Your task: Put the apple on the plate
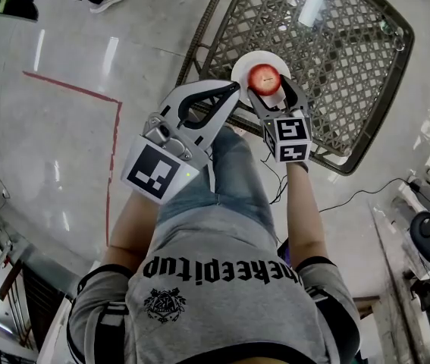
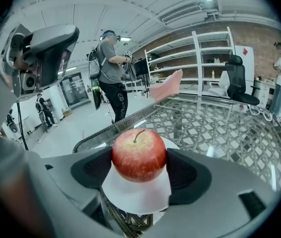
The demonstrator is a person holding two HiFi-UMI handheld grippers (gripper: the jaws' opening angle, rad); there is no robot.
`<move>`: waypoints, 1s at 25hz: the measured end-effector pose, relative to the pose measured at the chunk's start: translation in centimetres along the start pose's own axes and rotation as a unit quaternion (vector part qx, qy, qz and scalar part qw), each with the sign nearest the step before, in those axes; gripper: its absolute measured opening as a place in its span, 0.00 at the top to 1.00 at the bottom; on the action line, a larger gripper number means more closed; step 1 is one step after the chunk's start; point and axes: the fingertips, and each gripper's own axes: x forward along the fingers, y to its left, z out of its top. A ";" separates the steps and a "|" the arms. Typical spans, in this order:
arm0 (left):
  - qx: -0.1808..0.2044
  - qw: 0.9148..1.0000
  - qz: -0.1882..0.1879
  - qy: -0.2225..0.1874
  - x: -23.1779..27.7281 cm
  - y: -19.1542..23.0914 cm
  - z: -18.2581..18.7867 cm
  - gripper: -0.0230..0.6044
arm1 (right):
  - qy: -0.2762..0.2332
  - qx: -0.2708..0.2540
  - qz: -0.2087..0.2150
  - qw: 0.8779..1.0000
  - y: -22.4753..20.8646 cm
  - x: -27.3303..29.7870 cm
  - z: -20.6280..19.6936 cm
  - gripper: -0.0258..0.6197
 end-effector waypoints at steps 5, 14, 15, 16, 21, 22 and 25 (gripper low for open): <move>0.000 1.000 -0.002 0.001 0.0 0.1 -0.2 0.93 | 0.004 -0.009 0.000 1.000 0.1 0.0 0.0 0.38; 0.005 1.000 -0.007 -0.005 -0.8 0.0 0.0 0.93 | -0.010 -0.018 -0.011 1.000 0.7 -0.8 1.3 0.38; 0.004 1.000 -0.009 -0.005 -0.9 -0.1 0.0 0.93 | -0.015 -0.019 -0.015 1.000 0.7 -1.0 1.6 0.38; 0.002 1.000 -0.009 -0.004 -1.0 -0.1 -0.1 0.93 | -0.019 -0.019 -0.019 0.999 0.7 -1.2 1.8 0.39; 0.005 0.999 -0.031 -0.011 -1.4 -0.5 0.5 0.93 | -0.040 -0.012 -0.038 0.998 0.9 -2.9 3.1 0.47; 0.007 0.999 -0.039 -0.014 -1.6 -0.7 0.7 0.93 | -0.042 -0.010 -0.042 0.998 1.0 -3.3 3.4 0.47; 0.015 0.998 -0.057 -0.019 -2.5 -0.8 1.3 0.93 | -0.049 -0.002 -0.057 0.997 1.9 -4.5 4.1 0.54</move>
